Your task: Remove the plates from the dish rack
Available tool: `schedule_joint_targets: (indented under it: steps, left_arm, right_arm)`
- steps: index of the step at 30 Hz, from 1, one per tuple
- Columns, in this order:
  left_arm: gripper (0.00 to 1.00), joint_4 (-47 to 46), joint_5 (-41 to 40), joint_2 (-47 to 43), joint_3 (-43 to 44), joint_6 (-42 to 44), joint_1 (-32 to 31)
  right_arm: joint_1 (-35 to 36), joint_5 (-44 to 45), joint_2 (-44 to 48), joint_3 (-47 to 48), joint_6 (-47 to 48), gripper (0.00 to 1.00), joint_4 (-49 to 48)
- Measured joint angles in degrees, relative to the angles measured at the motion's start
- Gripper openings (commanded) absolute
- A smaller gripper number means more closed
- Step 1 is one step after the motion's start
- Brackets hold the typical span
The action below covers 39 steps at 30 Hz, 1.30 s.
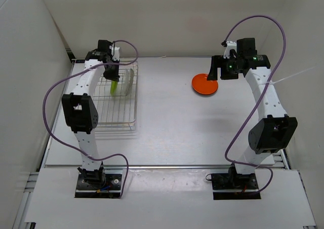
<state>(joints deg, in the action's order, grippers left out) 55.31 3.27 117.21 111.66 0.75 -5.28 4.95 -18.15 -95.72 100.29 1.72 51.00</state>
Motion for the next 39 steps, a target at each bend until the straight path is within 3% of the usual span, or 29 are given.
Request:
schedule_joint_targets:
  steps: [9, 14, 17, 22, 26, 28, 34, 39]
  left_arm:
    - [0.11, 9.4, 3.4, -1.2, 16.1, 2.1, -1.2]
    - [0.11, 12.3, 5.2, -11.0, 11.2, 8.4, -6.7]
    - [0.11, 12.6, 0.0, -16.8, 5.5, 12.4, -16.1]
    - [0.11, -2.8, -27.6, -23.6, -17.0, 24.4, -37.8]
    - [0.11, -27.6, -42.8, -25.8, -42.4, 47.0, -49.7]
    - [0.11, -34.6, -46.5, -25.8, -49.0, 57.0, -53.2]
    - [0.11, -50.4, -52.4, -25.8, -46.7, 72.7, -61.5]
    - [0.11, -57.7, -53.9, -25.8, -42.6, 76.7, -64.7]
  right_arm:
    - [0.0, 0.0, -1.3, 0.9, 0.0, 0.85, 2.3]
    - [0.0, 0.0, -2.1, 5.0, 0.1, 0.85, 4.0]
    - [-0.1, -4.3, -2.1, 7.5, 0.4, 0.86, 4.8]
    - [-0.7, -17.6, -2.0, 8.3, 0.7, 0.87, 5.1]
    - [-0.2, -21.7, -1.8, 8.6, 0.7, 0.91, 5.0]
    - [0.3, -22.6, -1.4, 8.5, 0.6, 0.93, 4.9]
    - [4.3, -23.6, 1.6, 5.8, 0.7, 0.94, 4.1]
    - [8.3, -22.0, 2.0, 4.6, 0.9, 0.80, 3.8]
